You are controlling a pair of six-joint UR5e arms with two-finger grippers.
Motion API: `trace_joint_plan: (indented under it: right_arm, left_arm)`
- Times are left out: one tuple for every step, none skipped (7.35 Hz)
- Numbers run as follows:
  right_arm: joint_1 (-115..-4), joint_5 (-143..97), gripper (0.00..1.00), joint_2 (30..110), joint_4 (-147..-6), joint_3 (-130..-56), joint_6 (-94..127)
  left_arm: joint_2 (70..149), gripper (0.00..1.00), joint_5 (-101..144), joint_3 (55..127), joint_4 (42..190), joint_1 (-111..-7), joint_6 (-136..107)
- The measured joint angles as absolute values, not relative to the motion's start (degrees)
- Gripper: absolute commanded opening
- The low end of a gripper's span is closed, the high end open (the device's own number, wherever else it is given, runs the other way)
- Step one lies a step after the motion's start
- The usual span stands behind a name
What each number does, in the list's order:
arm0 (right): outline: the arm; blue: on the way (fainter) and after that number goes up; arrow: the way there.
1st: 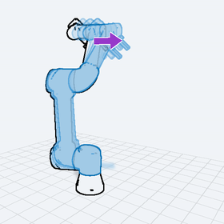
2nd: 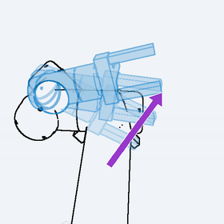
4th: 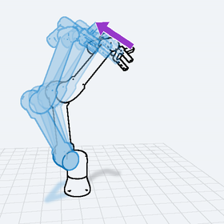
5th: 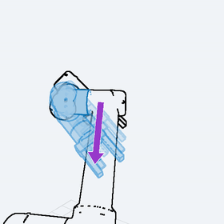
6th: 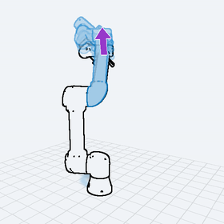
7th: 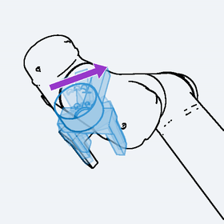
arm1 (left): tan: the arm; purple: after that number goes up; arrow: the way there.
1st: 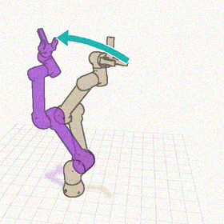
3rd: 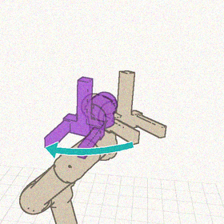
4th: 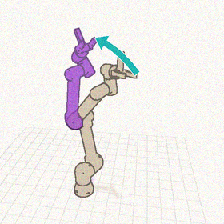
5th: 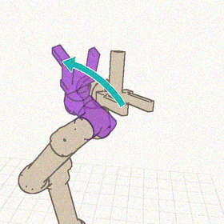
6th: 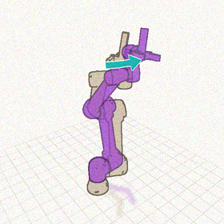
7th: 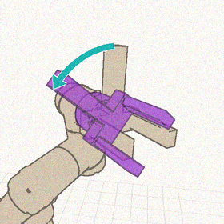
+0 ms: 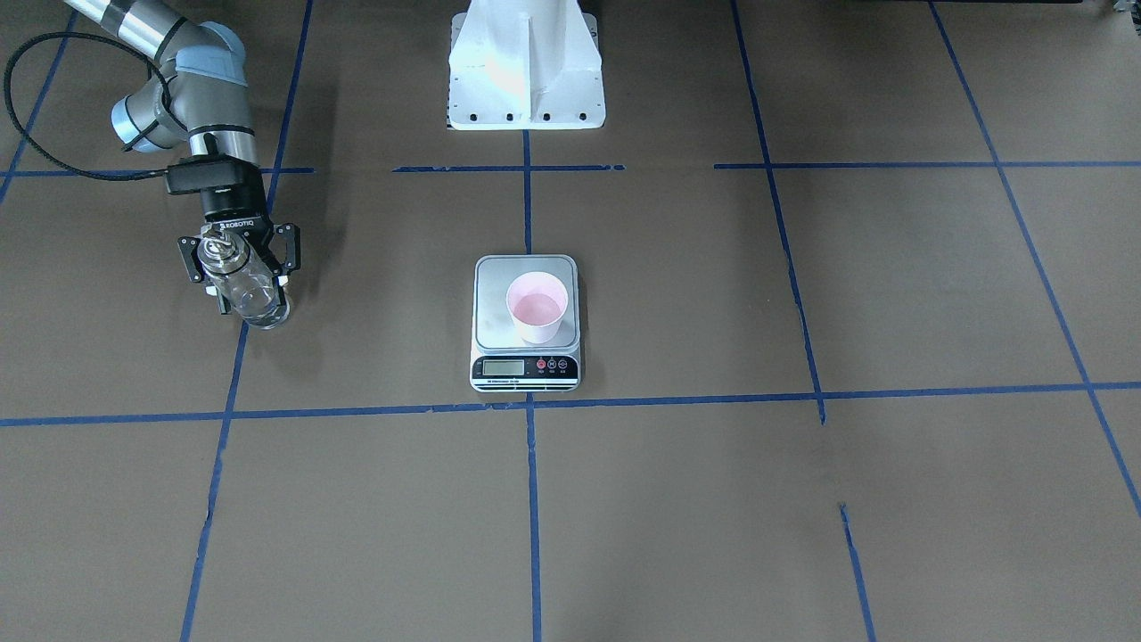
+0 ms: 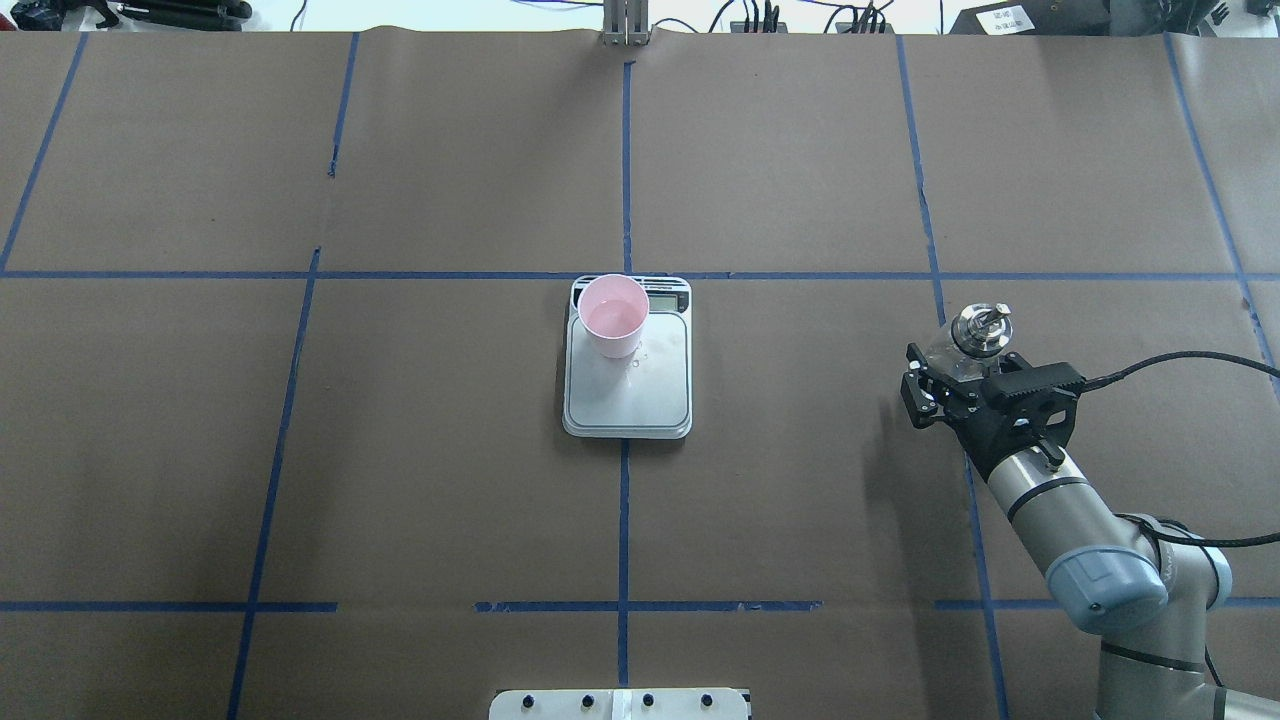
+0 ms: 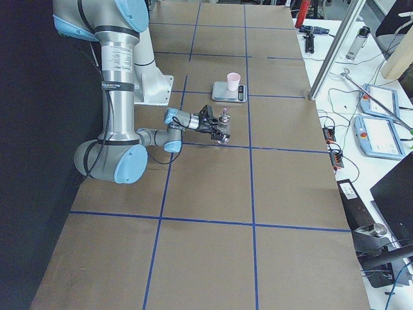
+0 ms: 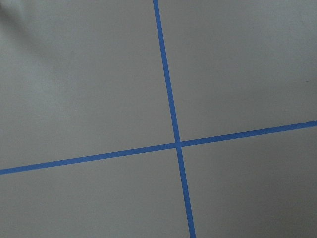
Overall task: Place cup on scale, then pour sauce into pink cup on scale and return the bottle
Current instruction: 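Lower the dispenser with the right gripper onto the table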
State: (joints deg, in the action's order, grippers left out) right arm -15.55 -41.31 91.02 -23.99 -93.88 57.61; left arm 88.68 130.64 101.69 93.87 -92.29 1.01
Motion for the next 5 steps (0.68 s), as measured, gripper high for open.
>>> trace_joint_plan:
  right_arm:
    - [-15.55,-41.31,0.0,91.0,-23.99,-93.74,57.64]
    - [-15.55,-41.31,0.0,90.97,-23.99,-93.64,57.65]
    - [-15.56,-41.31,0.0,90.97,-23.99,-93.54,57.66]
    - [-15.56,-41.31,0.0,90.97,-23.99,-93.48,57.66]
    - [-15.56,-41.31,0.0,90.94,-23.99,-93.45,57.66]
  left_arm:
    - [88.68,1.0,130.64,101.69,93.87,-92.28,1.01]
    - [88.7,1.0,130.67,101.69,93.87,-92.29,0.99]
    - [88.71,1.0,130.67,101.69,93.87,-92.28,0.98]
    - [88.72,1.0,130.63,101.69,93.87,-92.27,0.97]
    - [88.74,1.0,130.61,101.69,93.87,-92.23,0.94]
